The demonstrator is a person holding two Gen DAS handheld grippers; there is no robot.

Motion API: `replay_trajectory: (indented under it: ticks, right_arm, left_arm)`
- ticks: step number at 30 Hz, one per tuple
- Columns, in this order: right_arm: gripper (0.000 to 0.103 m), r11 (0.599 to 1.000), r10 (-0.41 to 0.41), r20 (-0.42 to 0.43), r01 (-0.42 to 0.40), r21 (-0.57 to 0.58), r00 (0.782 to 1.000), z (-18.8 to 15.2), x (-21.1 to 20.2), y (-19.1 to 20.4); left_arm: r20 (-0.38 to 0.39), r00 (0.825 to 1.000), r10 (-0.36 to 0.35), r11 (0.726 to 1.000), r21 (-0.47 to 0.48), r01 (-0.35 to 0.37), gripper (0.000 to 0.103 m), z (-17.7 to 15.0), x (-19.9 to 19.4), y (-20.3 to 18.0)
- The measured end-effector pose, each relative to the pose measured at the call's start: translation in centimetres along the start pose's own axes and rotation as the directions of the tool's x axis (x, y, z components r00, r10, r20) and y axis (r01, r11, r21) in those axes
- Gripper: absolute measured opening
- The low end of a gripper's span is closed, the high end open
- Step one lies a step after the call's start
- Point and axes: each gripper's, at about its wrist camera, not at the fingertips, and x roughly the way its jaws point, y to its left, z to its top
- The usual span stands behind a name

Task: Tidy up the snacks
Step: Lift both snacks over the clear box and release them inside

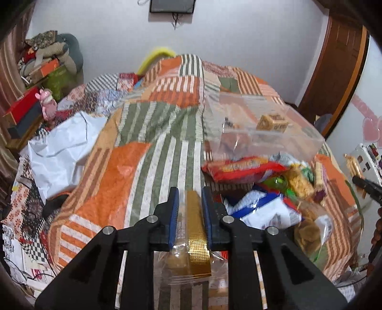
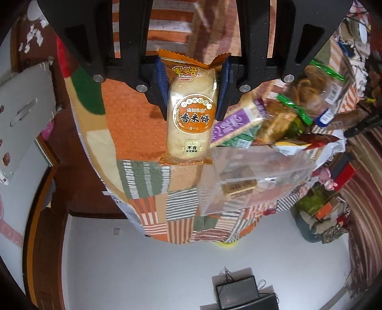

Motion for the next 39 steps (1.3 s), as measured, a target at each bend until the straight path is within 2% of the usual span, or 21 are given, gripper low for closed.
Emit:
replay_trajectory:
  ticks: [5,7,8,9,15,16,17,18,25,31,39]
  right_arm:
    - [0.032,1.000,0.018,-0.002,-0.018,-0.005,1.000,-0.2,0.1,0.6]
    - [0.032,1.000,0.023,-0.007,-0.023,-0.003,1.000,-0.1,0.2,0.6]
    - [0.032,1.000,0.029,-0.011,-0.029,0.000,1.000,-0.1,0.4,0.7]
    - [0.032,0.999,0.032,-0.012,-0.032,0.002,0.999,-0.1,0.3,0.7]
    - [0.032,0.999,0.036,-0.011,-0.036,0.000,0.999,-0.2,0.1,1.0]
    - [0.032,0.999,0.035,-0.010,-0.035,0.000,0.999,-0.2,0.1,1.1]
    - [0.032,0.999,0.034,-0.011,-0.034,0.000,0.999,-0.2,0.2,1.1]
    - [0.032,0.999,0.036,-0.011,-0.036,0.000,0.999,-0.2,0.2,1.1]
    - [0.032,0.998,0.058,0.005,-0.058,0.000,0.998,0.6,0.3,1.2]
    - [0.032,0.997,0.081,0.032,-0.081,-0.018,0.996,2.0,0.5,1.7]
    - [0.032,0.993,0.108,0.093,-0.104,-0.056,0.990,4.9,0.6,2.7]
  left_arm:
    - [-0.086,0.996,-0.010,1.000,0.000,0.010,0.021,-2.0,1.6,0.6]
    - [-0.084,0.996,0.026,1.000,0.016,-0.025,0.033,-2.4,2.0,0.7]
    - [-0.092,0.995,0.034,0.999,0.015,-0.033,0.045,-2.4,2.3,0.8]
    - [-0.096,0.995,0.037,0.999,0.001,-0.037,0.049,-2.5,2.6,1.1]
    - [-0.162,0.986,-0.040,0.996,-0.090,0.025,0.050,-3.0,5.6,2.5]
    - [-0.147,0.989,-0.033,0.996,-0.085,0.021,0.049,-3.2,5.7,2.4]
    - [-0.130,0.991,-0.028,0.998,-0.059,0.020,0.040,-3.3,5.6,2.0]
    - [-0.123,0.992,-0.013,0.999,-0.037,0.008,0.036,-3.2,5.5,1.7]
    - [-0.090,0.996,0.008,1.000,-0.010,-0.009,0.035,-1.9,3.9,1.6]
    - [0.021,1.000,0.012,1.000,0.011,-0.013,0.035,1.7,0.4,1.2]
    - [0.140,0.989,-0.044,0.998,0.060,0.035,0.035,7.0,-2.8,-1.8]
